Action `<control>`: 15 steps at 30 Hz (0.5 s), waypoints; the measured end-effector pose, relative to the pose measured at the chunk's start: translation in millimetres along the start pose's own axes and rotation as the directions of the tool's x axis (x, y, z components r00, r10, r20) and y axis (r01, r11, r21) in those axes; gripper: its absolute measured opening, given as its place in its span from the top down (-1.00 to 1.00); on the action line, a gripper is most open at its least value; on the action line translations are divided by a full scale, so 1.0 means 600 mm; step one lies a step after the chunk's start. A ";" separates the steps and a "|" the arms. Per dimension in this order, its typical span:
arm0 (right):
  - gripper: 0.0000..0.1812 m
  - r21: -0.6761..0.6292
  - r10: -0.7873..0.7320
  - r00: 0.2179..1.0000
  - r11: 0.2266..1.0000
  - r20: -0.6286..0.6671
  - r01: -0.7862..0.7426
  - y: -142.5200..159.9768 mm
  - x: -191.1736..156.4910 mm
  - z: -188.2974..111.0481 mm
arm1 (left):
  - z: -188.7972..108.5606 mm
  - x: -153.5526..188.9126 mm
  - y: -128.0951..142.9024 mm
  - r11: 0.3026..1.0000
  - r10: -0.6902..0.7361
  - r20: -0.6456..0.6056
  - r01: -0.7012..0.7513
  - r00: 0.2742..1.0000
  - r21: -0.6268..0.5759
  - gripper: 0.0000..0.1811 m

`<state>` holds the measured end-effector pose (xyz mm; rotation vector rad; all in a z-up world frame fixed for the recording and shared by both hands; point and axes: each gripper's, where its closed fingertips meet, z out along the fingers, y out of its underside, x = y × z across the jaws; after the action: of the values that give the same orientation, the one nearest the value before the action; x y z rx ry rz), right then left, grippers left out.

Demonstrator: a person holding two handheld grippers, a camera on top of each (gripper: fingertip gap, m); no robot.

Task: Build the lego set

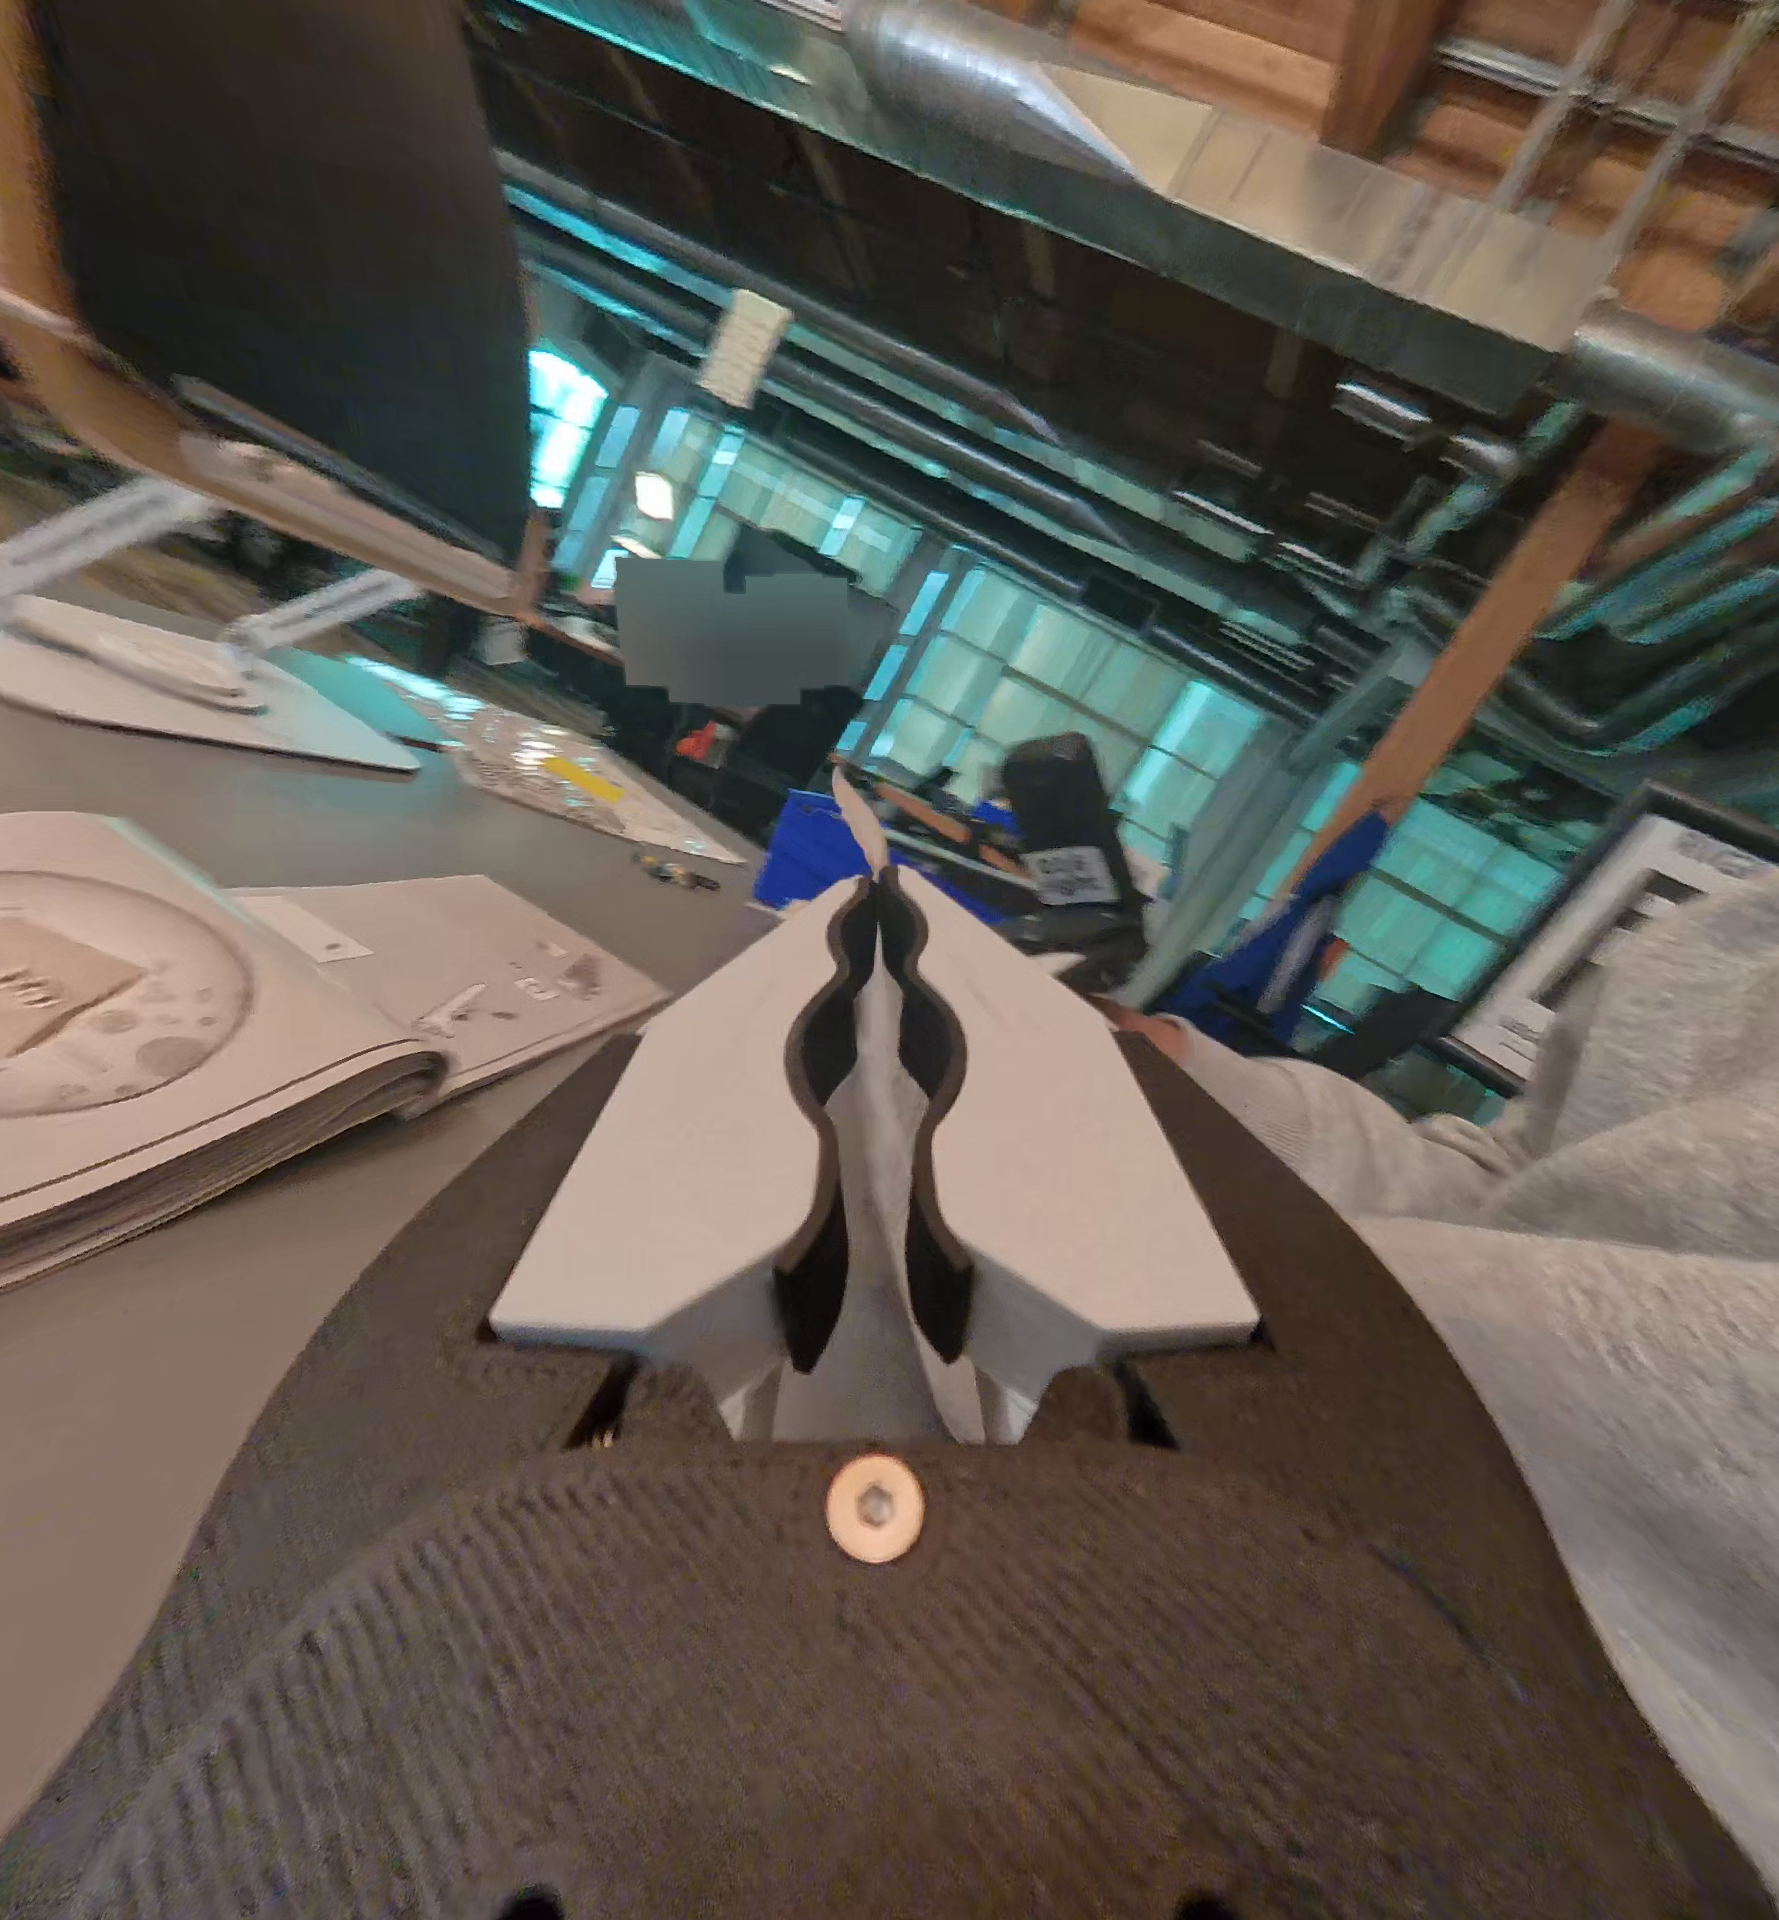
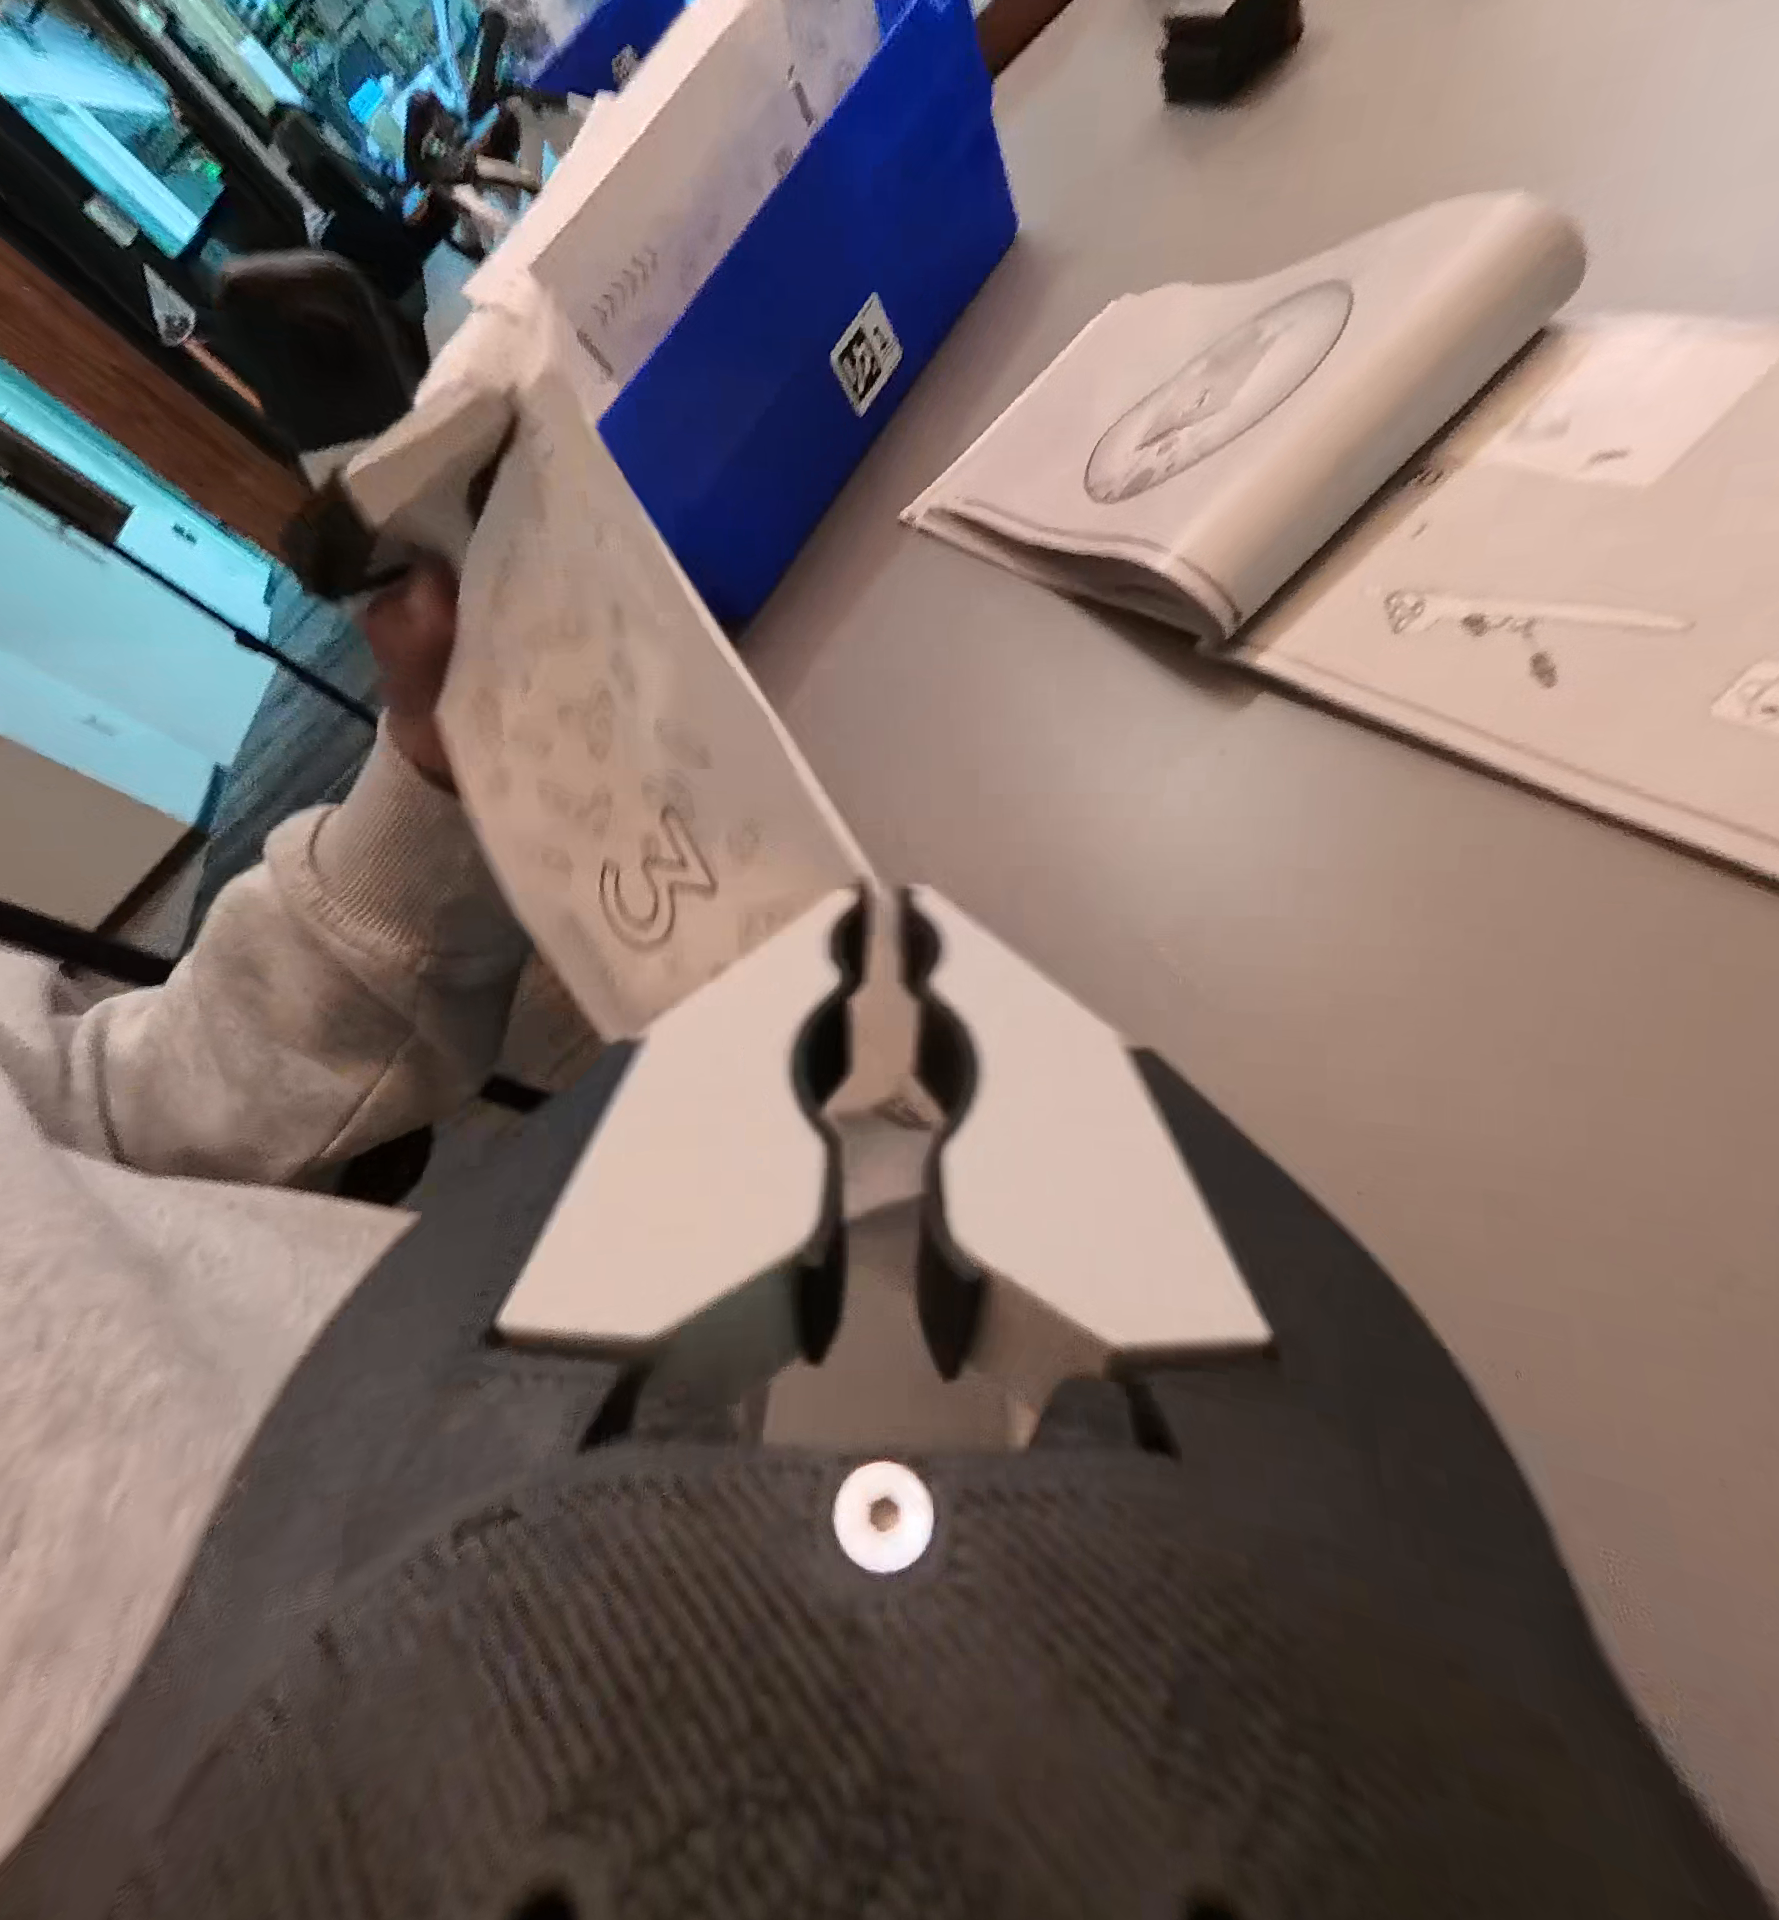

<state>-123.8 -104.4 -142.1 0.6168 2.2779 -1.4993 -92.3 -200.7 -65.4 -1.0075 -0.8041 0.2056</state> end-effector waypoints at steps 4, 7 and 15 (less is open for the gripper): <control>1.00 -0.084 0.072 0.996 0.994 0.051 -0.067 0.024 -0.009 -0.011 | 0.001 -0.051 0.011 0.996 0.080 0.230 -0.068 0.970 -0.060 0.98; 1.00 -0.056 0.117 0.991 0.992 0.064 -0.114 0.022 -0.015 -0.023 | -0.013 -0.096 0.013 0.972 0.230 0.450 -0.178 0.863 -0.154 0.81; 1.00 0.269 0.427 0.889 0.848 0.163 -0.457 -0.043 0.014 -0.078 | -0.038 -0.081 -0.049 0.823 0.534 0.634 -0.514 0.559 -0.241 0.66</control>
<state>-146.8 -68.6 -108.3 1.0486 1.6836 -1.5982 -116.6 -256.3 -72.0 -1.1965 -1.1492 1.1588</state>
